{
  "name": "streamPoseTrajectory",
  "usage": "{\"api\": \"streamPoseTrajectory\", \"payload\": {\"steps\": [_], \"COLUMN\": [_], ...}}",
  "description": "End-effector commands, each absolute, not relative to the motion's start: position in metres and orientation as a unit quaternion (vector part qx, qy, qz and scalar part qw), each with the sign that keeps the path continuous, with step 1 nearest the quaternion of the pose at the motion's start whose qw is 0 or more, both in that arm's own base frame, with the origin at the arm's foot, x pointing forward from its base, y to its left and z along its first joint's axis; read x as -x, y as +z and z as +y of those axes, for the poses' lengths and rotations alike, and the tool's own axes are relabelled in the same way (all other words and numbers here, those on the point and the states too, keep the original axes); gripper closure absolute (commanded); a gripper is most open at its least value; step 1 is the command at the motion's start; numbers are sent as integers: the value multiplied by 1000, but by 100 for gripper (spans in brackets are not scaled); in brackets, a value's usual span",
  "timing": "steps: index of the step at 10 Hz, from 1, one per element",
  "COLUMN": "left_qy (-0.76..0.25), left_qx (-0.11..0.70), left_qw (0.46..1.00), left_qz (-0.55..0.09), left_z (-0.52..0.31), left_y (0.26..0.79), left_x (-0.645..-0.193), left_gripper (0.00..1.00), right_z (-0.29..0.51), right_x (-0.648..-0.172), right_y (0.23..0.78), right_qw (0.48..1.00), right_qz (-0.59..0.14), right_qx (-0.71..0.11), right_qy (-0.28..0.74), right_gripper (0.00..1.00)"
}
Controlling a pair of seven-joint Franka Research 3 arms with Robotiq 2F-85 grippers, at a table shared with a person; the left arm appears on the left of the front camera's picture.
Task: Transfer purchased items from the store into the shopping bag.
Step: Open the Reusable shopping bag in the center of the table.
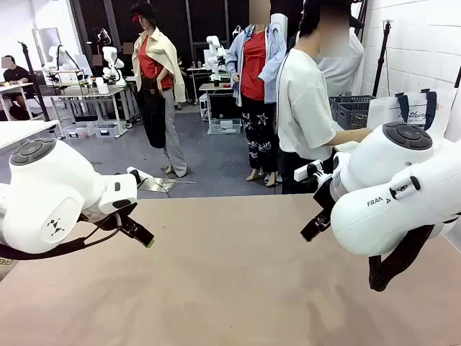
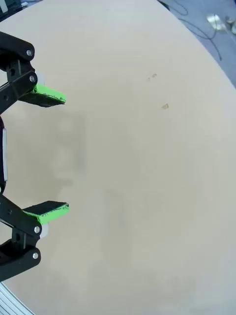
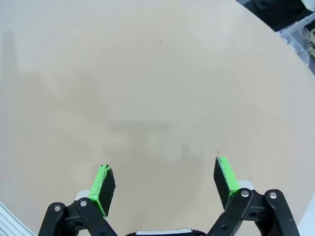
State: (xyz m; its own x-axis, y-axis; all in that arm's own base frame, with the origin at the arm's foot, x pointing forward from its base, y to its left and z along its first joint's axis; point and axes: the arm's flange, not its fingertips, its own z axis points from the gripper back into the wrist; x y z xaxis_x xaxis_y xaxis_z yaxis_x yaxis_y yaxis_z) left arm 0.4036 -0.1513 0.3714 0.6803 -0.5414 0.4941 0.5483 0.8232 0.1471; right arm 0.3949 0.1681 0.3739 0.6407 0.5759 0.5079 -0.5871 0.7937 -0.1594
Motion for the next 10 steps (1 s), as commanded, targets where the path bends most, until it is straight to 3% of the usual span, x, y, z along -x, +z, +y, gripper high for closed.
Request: {"api": "streamPoseTrajectory", "payload": {"steps": [1,9,10], "left_qy": [-297,-300,-293], "left_qx": [7,6,-25], "left_qw": [917,916,907], "left_qz": [-267,-267,-301], "left_z": [-151,-153,-149], "left_y": [371,371,389], "left_x": [-404,-403,-404], "left_gripper": [0,0,0], "right_z": [168,168,154], "right_x": [-395,-395,-395], "right_y": [374,374,392], "right_qw": [906,906,901], "right_qz": [-277,-277,-324], "right_qx": [-10,-10,24], "right_qy": [321,321,288], "right_gripper": [0,0,0]}}
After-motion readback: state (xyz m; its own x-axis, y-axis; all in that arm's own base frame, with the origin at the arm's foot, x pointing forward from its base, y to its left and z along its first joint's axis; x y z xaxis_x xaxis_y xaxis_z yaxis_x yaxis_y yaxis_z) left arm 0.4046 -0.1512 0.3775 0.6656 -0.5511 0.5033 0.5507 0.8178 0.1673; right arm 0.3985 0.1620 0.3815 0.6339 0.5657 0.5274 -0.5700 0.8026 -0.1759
